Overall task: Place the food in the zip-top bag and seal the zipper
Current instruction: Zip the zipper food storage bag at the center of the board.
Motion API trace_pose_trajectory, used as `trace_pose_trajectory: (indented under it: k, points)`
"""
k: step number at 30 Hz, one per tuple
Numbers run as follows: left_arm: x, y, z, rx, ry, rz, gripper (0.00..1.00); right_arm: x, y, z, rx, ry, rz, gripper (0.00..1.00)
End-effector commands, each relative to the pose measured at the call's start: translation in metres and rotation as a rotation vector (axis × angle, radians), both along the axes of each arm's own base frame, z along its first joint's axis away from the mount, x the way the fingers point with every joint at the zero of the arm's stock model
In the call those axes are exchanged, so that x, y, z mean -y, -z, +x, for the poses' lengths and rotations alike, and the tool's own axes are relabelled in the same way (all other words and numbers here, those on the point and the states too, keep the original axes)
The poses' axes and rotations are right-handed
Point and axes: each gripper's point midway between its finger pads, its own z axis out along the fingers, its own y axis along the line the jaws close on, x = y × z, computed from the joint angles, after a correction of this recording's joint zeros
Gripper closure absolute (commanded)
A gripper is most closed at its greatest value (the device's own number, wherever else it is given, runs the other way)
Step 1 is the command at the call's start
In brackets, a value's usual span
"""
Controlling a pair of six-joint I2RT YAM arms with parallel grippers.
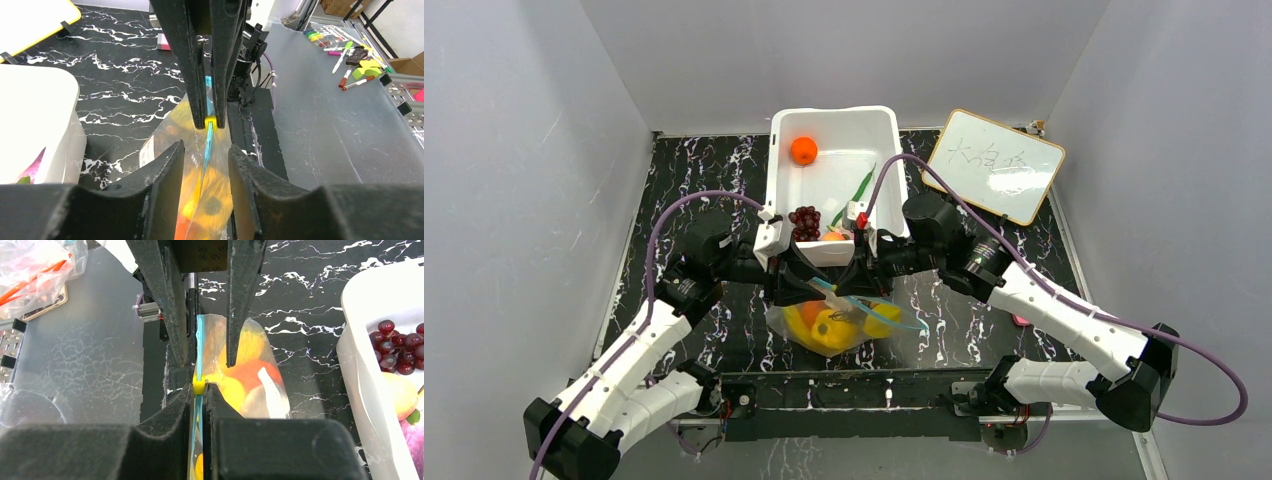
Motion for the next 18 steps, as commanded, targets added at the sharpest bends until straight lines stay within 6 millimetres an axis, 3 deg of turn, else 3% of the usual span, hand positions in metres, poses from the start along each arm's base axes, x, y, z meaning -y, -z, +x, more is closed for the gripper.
trace_pose_trajectory:
  k: [1, 7, 18]
  points:
    - [0.000, -0.021, -0.004, 0.072, 0.035, -0.037, 0.67, -0.006, -0.042, 0.002, 0.088, -0.023, 0.108, 1.00]
    - [0.000, -0.023, 0.001, 0.071, 0.006, -0.032, 1.00, -0.006, -0.037, 0.002, 0.076, -0.022, 0.096, 1.00]
    - [-0.007, -0.043, 0.018, 0.132, -0.159, -0.036, 1.00, 0.008, -0.022, 0.004, 0.055, 0.045, 0.032, 1.00]
